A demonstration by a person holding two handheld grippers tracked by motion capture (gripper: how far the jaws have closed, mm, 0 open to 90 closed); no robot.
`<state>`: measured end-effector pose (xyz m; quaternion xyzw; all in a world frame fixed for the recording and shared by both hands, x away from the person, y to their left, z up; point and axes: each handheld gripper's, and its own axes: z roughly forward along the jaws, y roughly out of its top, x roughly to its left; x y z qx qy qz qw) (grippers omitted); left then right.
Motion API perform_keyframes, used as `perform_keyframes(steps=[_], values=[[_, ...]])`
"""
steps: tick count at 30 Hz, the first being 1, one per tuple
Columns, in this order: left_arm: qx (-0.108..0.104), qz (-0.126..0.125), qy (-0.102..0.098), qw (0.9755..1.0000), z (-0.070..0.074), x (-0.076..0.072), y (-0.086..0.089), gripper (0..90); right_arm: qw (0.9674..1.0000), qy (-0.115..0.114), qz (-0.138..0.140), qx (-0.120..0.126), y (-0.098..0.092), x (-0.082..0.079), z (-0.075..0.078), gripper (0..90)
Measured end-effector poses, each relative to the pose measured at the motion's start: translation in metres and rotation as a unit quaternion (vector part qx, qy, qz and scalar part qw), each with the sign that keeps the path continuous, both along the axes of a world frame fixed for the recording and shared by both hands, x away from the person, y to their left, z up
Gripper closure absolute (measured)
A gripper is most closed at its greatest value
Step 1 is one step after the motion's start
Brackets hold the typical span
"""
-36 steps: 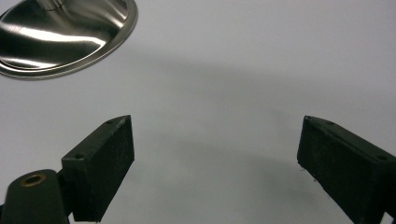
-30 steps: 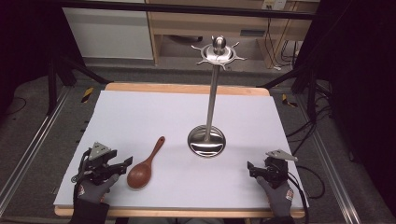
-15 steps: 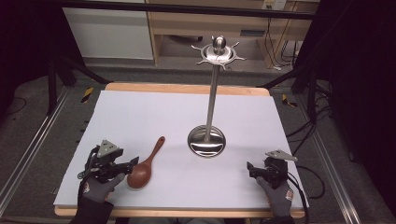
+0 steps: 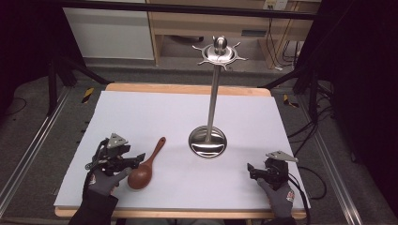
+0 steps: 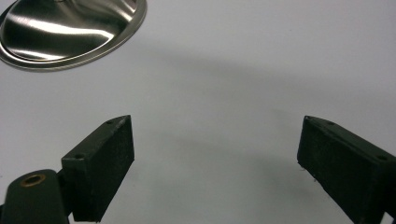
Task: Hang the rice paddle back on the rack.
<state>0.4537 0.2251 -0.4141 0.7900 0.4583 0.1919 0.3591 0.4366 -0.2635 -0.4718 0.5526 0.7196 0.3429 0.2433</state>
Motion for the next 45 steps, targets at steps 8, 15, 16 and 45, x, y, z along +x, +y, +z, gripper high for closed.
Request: perform_keyframes(steps=[8,15,16,45], values=[[0.029,-0.012,0.019,0.9993,0.001,0.012,-0.014,32.9,1.0,0.005,0.002,-0.001,0.002,0.0,0.0,11.4],[0.071,-0.024,0.037,0.9965,-0.003,0.021,-0.023,43.5,0.9999,0.008,0.002,-0.006,0.002,0.0,0.0,11.4],[0.071,-0.024,0.037,0.9965,-0.003,0.021,-0.023,45.6,0.9999,0.008,0.002,-0.006,0.002,0.0,0.0,11.4],[0.126,-0.043,0.132,0.9824,-0.024,0.054,-0.059,55.5,0.9999,0.012,0.005,-0.006,0.003,0.001,0.0,11.4]])
